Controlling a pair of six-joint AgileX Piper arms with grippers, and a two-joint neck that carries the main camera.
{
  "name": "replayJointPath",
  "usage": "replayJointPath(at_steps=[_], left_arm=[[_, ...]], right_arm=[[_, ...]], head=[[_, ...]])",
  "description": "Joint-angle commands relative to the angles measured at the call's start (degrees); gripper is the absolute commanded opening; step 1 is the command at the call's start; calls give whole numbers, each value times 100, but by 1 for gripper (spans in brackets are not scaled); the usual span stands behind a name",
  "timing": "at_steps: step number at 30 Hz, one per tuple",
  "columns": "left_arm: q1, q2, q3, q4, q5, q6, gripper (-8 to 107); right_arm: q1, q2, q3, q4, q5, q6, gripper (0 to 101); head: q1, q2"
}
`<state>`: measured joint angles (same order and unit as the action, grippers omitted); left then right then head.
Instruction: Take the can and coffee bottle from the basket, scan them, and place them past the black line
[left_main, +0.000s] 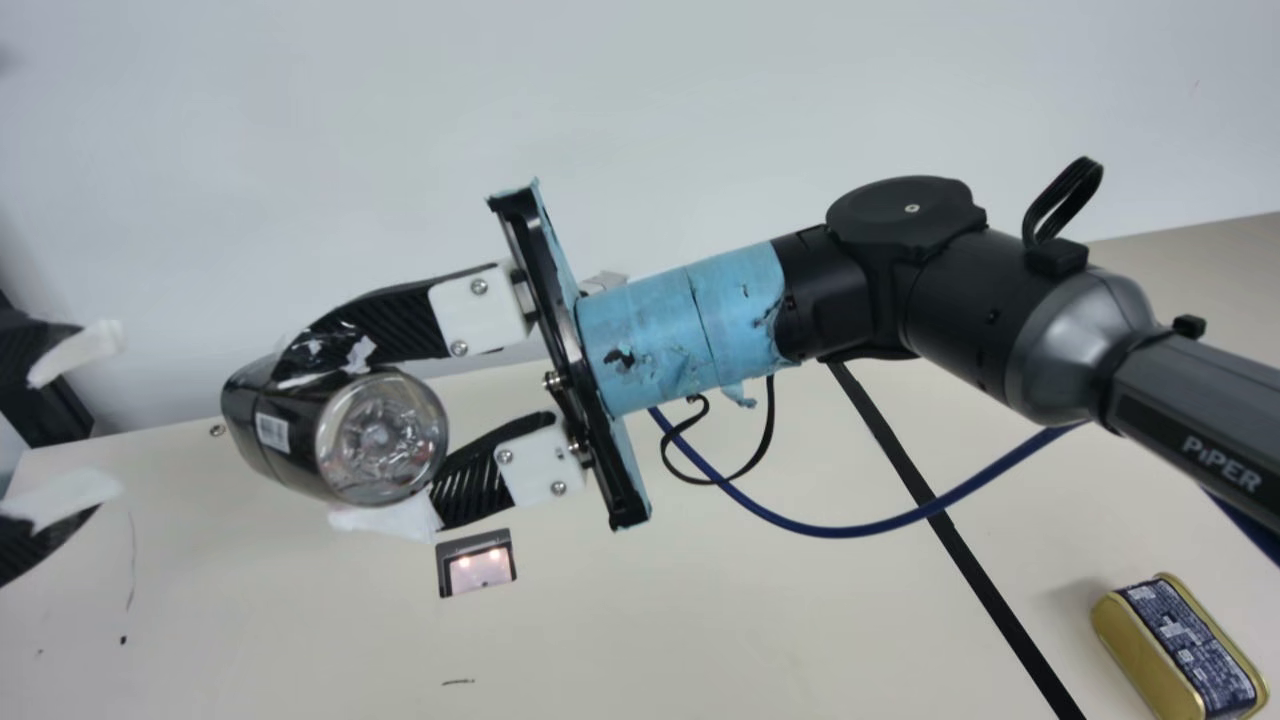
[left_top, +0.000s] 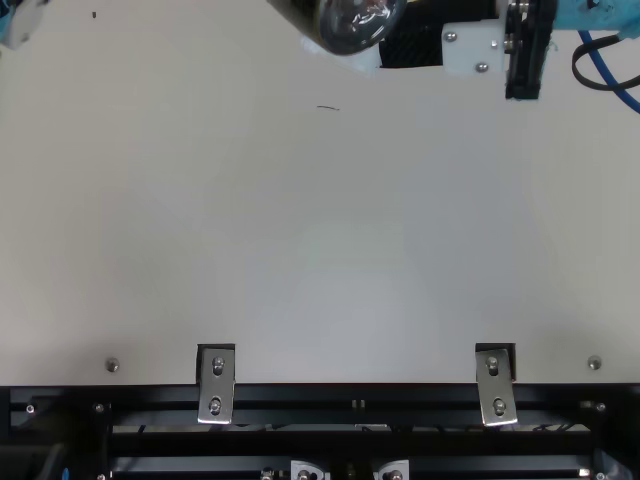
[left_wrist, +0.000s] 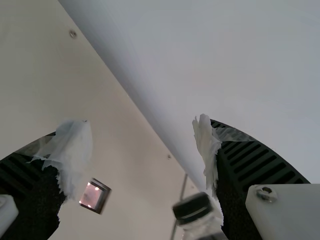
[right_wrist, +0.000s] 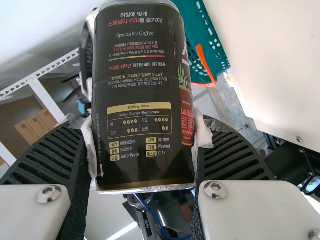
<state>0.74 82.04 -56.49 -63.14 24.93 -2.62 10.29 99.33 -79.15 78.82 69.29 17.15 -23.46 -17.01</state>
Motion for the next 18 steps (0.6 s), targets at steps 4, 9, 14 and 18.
replayJointPath(at_steps=[4,9,14,18], left_arm=[[-31,0,10,923,-434,-277,90],[-31,0,10,1661,-472,-301,90],[-31,0,10,1715,-472,-301,90],[-31,0,10,1715,-472,-301,90]], right_arm=[[-19,-38,5,-187,-74,-48,0],[-14,-165,-13,-540,-265,-164,0],[133,-363,-60,-1253,-628,-333,0],[357,-514,-94,-1975,-1021,-437,0]], head=[[-152,-33],[-152,-33],[-152,-33],[-152,-33]])
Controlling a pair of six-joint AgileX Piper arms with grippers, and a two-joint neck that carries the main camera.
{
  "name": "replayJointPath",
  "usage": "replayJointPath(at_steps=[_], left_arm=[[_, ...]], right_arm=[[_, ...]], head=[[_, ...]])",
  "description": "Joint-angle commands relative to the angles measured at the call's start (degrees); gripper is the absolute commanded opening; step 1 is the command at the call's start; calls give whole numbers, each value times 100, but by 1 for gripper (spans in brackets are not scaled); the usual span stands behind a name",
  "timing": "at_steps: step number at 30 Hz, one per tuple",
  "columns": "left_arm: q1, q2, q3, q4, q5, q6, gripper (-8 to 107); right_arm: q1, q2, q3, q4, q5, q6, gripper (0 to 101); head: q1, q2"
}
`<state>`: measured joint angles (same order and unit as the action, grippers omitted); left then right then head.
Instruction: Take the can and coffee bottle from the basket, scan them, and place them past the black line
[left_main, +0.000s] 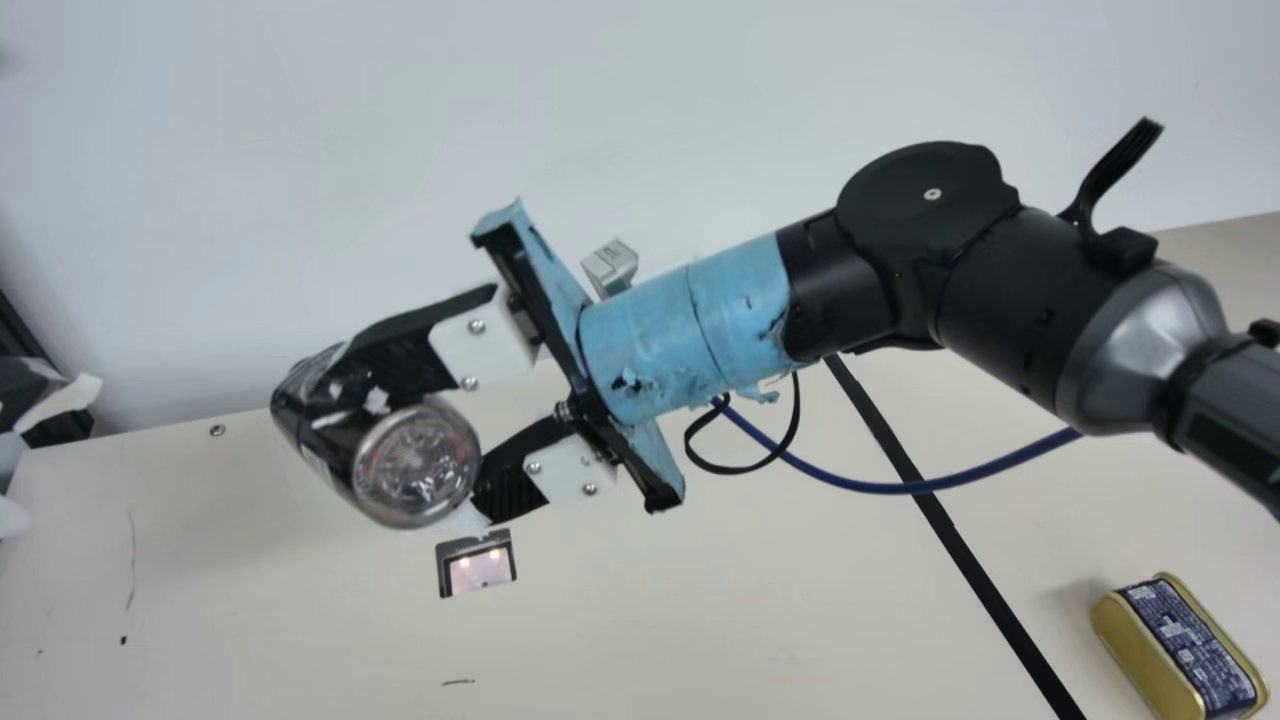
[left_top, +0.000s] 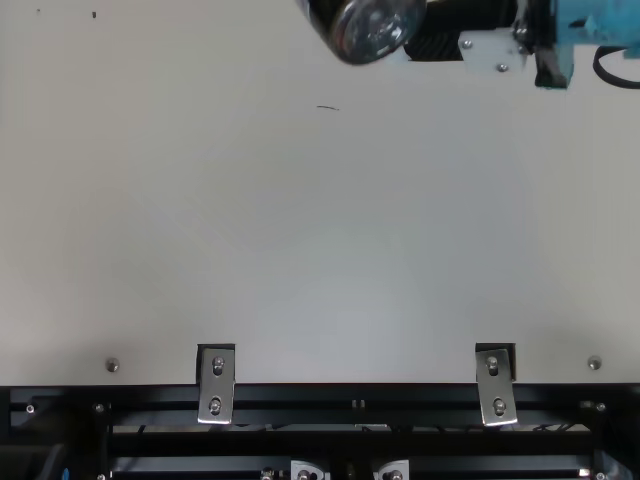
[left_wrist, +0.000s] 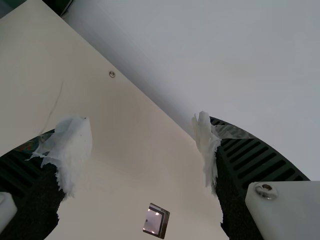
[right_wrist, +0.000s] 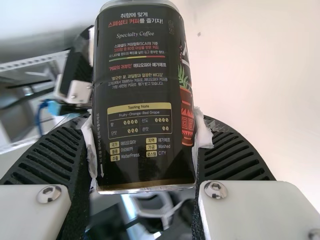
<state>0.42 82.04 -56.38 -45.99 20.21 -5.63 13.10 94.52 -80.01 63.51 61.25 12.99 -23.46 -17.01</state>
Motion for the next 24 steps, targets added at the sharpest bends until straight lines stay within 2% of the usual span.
replayJointPath(at_steps=[1,6,11,21,22,24], left_arm=[[0,0,0,0,0,0,90],[0,0,0,0,0,0,90],[0,0,0,0,0,0,90],[0,0,0,0,0,0,90],[0,0,0,0,0,0,90],[0,0,0,0,0,0,90]], right_arm=[[136,-68,-12,-621,-322,-36,0],[494,-264,63,-1244,-942,-27,0],[880,-535,396,-1264,-1807,110,0],[2038,-1214,1681,-1029,-4213,288,0],[1802,-1143,1400,-1015,-3363,291,0],[1995,-1227,1614,-977,-3751,291,0]], head=[[-152,-33],[-152,-33],[-152,-33],[-152,-33],[-152,-33],[-152,-33]])
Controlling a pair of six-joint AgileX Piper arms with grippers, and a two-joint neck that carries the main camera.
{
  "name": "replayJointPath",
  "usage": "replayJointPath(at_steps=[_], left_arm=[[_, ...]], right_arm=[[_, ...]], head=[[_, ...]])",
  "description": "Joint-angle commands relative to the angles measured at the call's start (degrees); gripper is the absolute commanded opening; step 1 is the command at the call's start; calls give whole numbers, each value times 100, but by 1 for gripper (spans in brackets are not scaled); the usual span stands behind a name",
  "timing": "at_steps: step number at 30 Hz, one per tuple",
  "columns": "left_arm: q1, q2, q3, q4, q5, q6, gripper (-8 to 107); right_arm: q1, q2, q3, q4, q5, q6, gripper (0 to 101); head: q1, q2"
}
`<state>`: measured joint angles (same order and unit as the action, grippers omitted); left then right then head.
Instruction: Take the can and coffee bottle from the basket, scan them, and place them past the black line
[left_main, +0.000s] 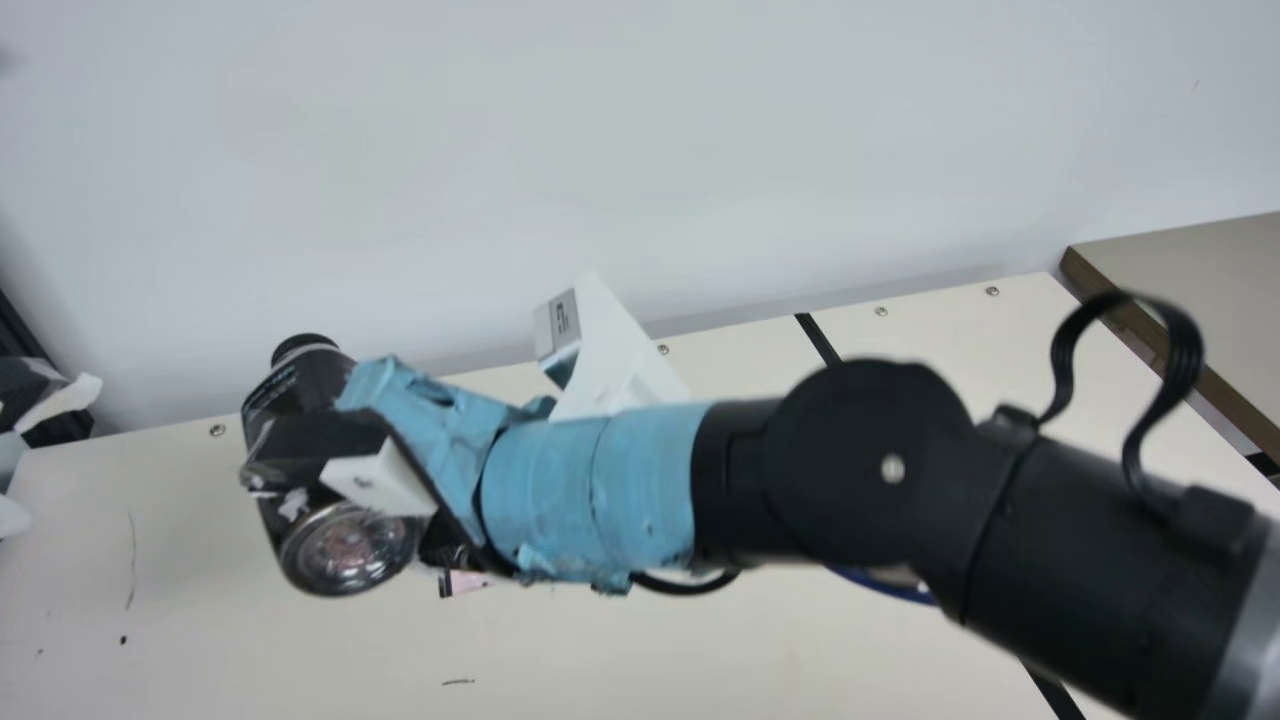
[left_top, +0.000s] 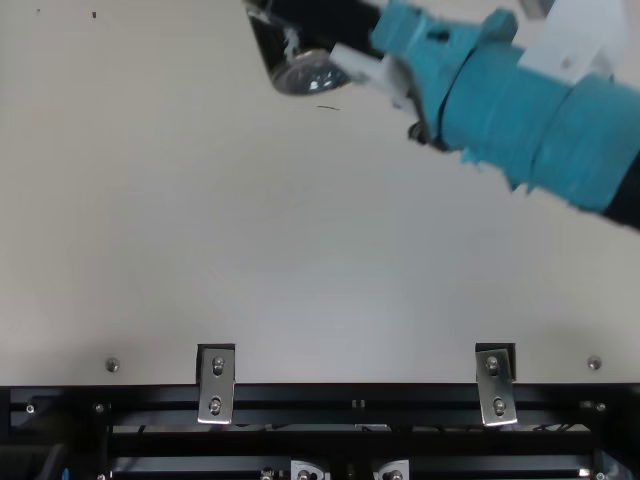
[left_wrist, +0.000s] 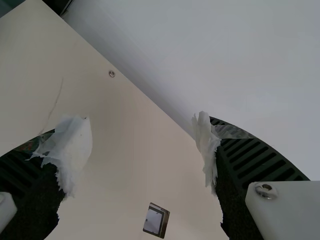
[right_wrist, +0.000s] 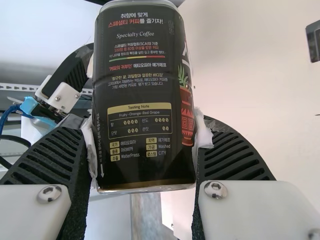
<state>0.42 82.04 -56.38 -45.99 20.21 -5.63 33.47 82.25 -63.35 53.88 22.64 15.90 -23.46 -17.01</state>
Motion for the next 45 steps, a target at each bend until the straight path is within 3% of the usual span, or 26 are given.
replayJointPath(at_steps=[1,5,10,22,31,37,45], left_arm=[[0,0,0,0,0,0,90],[0,0,0,0,0,0,90],[0,0,0,0,0,0,90],[0,0,0,0,0,0,90],[0,0,0,0,0,0,90],[0,0,0,0,0,0,90],[0,0,0,0,0,0,90]], right_arm=[[0,0,0,0,0,0,0],[11,-9,23,47,-476,4,0],[-26,6,95,-49,-575,-173,0],[406,329,840,-1625,-1870,-532,0],[362,951,1169,-2386,-2384,-1168,0],[237,1433,1111,-2309,-2512,-1976,0],[255,1968,983,-1392,-2797,-3533,0]], head=[[-152,-33],[-152,-33],[-152,-33],[-152,-33],[-152,-33],[-152,-33],[-152,-33]])
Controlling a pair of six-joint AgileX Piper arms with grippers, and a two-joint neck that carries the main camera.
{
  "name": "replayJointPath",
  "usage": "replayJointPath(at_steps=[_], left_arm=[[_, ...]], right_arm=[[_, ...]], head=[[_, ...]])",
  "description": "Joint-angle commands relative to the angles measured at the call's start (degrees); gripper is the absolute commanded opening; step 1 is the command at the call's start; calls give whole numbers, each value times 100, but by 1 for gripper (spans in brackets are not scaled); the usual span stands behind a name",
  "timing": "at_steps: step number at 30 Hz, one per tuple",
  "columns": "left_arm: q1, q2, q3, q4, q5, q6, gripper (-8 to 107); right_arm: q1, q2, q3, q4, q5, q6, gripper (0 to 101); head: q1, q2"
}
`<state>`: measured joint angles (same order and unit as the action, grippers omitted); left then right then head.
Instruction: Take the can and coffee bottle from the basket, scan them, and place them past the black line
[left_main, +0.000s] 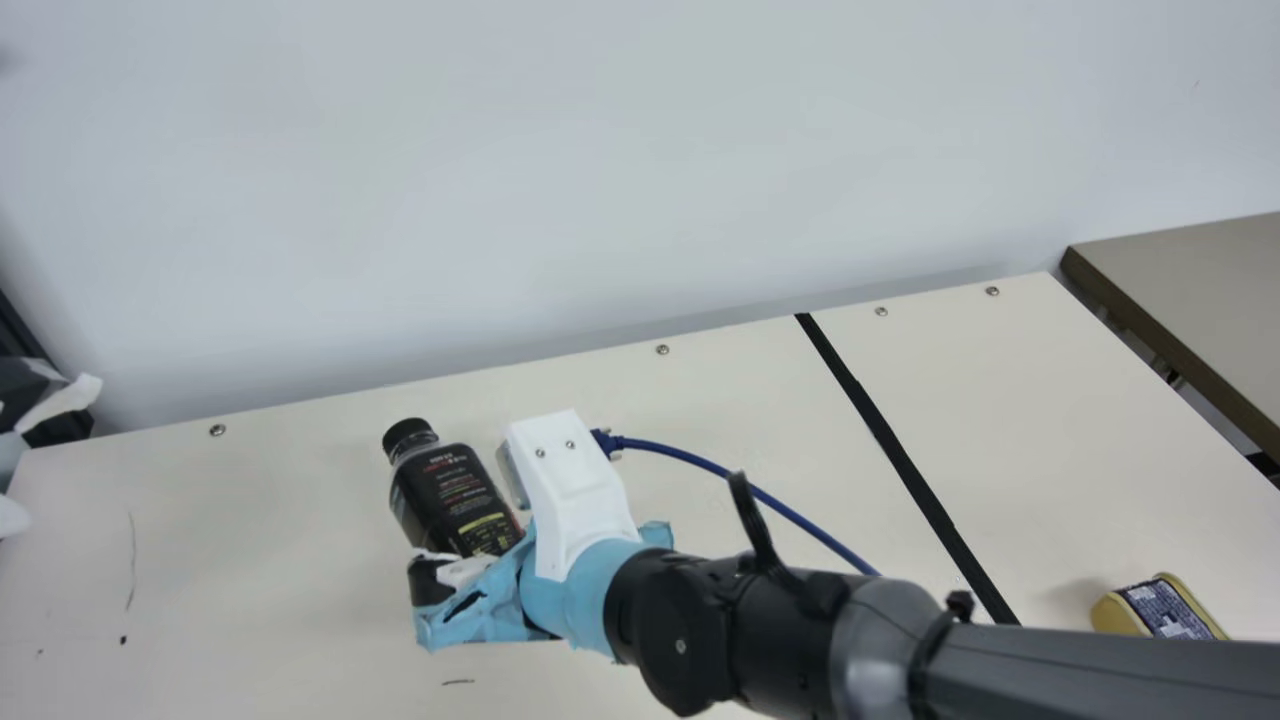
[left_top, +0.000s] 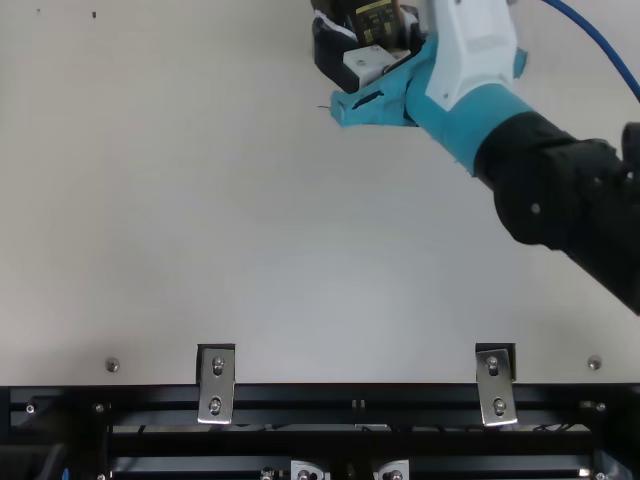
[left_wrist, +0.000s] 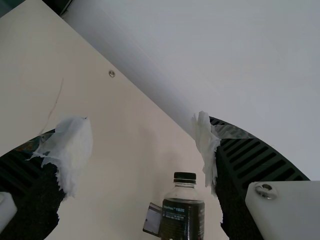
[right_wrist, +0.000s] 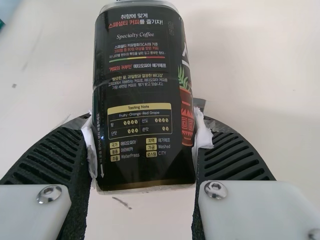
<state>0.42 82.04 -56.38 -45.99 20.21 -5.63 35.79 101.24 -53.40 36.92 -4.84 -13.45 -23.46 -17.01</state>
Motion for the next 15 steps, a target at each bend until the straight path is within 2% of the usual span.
replayJointPath(at_steps=[1,5,15], left_arm=[[0,0,0,0,0,0,90],[0,0,0,0,0,0,90],[0,0,0,0,0,0,90]], right_arm=[[50,120,-21,478,-106,-812,0],[195,278,-77,1361,-353,-1773,0],[674,369,-515,4180,-1080,-4539,0]], head=[[-152,-33],[-152,-33],[-152,-33]])
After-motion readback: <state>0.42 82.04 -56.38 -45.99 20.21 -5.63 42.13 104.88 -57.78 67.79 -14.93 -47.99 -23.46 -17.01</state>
